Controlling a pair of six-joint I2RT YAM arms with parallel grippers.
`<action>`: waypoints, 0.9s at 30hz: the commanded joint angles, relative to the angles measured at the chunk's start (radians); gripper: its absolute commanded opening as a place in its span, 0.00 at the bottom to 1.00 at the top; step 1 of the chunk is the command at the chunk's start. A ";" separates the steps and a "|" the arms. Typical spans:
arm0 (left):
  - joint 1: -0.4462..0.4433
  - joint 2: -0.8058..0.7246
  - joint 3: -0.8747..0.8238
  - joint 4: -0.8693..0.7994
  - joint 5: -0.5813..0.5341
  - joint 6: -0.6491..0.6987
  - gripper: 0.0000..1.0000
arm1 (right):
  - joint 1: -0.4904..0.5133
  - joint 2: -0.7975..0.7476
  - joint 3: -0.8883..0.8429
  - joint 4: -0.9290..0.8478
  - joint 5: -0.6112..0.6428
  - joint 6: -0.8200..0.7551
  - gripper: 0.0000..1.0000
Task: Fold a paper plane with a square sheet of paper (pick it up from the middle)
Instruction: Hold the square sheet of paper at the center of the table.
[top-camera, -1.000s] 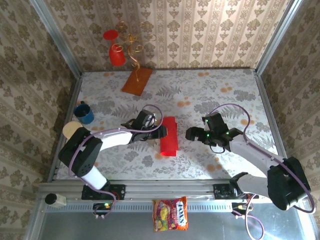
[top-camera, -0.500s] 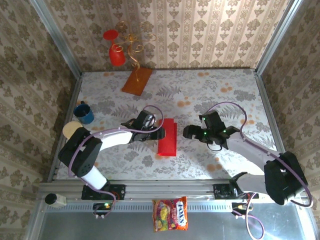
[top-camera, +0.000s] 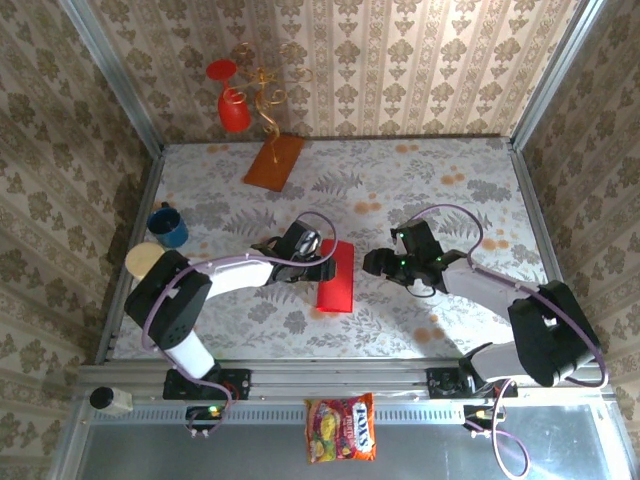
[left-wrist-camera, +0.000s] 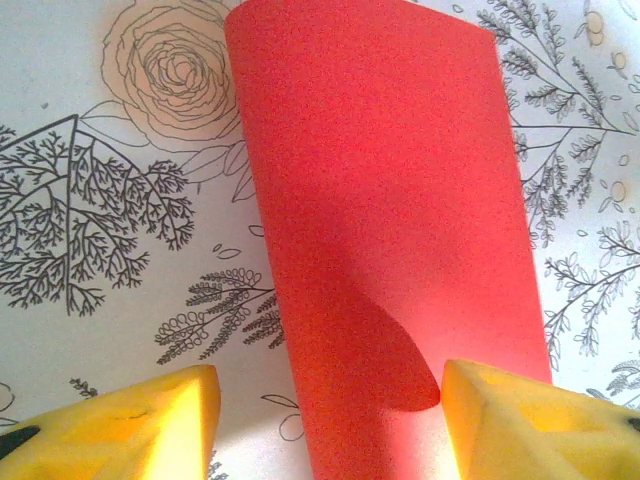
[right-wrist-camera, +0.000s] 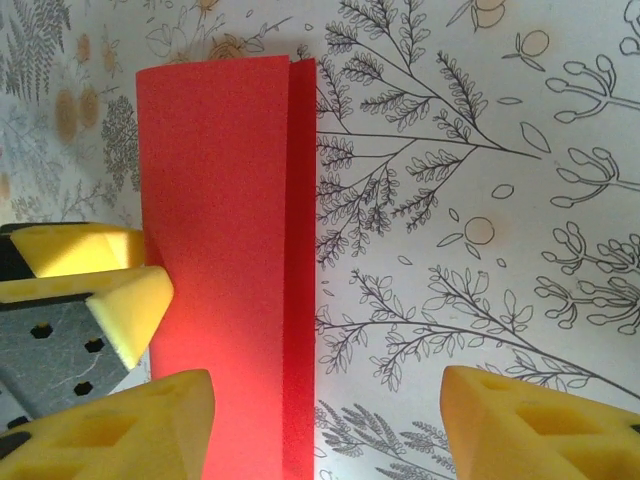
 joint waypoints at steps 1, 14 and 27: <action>-0.008 0.019 0.026 -0.024 -0.025 -0.014 0.61 | 0.008 0.042 0.026 0.030 -0.023 0.008 0.55; -0.014 0.030 0.022 -0.028 -0.034 -0.038 0.61 | 0.032 0.141 0.079 0.070 -0.051 0.004 0.26; -0.022 0.049 0.025 -0.030 -0.017 -0.025 0.61 | 0.063 0.212 0.122 0.093 -0.060 0.011 0.09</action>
